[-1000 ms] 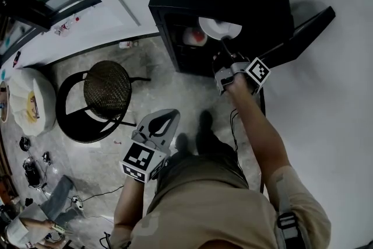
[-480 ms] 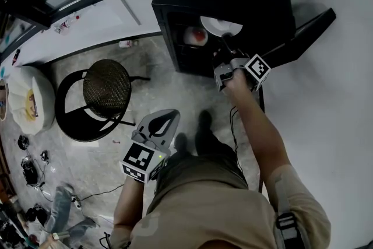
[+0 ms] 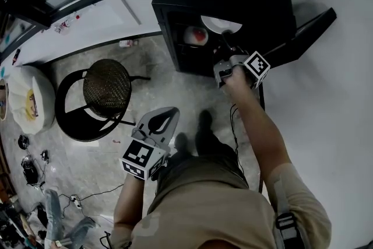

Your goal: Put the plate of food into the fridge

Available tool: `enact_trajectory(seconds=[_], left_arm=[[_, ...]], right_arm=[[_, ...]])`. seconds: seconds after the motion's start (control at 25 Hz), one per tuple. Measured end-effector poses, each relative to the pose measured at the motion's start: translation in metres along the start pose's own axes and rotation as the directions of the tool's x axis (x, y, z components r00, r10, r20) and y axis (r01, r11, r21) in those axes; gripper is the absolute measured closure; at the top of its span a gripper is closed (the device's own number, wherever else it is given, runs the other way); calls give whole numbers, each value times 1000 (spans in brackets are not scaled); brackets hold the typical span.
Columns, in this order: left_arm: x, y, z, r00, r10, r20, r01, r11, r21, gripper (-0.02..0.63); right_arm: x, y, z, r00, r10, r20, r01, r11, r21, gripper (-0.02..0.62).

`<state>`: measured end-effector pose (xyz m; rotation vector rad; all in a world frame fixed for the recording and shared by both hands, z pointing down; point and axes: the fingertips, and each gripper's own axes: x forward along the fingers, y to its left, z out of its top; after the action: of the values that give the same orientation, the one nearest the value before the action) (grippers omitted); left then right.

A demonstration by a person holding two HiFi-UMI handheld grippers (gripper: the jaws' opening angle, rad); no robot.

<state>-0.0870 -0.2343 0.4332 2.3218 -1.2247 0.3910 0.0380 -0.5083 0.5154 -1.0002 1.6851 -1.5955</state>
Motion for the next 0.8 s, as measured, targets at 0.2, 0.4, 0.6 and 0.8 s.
enact_trajectory(seconds=[0.2,0.4,0.6,0.8], left_arm=[[4,-1,4,1000,-1,9,1,1000,6,594],[5,-1,3,1000,-7,-4,7,1000,0,594],[5,-1,2,1000,-4,1,4,1000,-2,594],[4,-5,-2,1000,-7,-18,7,1000,2,594]], right_arm=[[1,3,-1,1000,-5,-3,5,1000,-8,565],[6,1,1,1000,-2,-1,2,1000,-17,565],[5,0,2,1000,2,-8,-2,1000,-15,565],[2,5,-4,999,28,-26,-27,999,44,563]])
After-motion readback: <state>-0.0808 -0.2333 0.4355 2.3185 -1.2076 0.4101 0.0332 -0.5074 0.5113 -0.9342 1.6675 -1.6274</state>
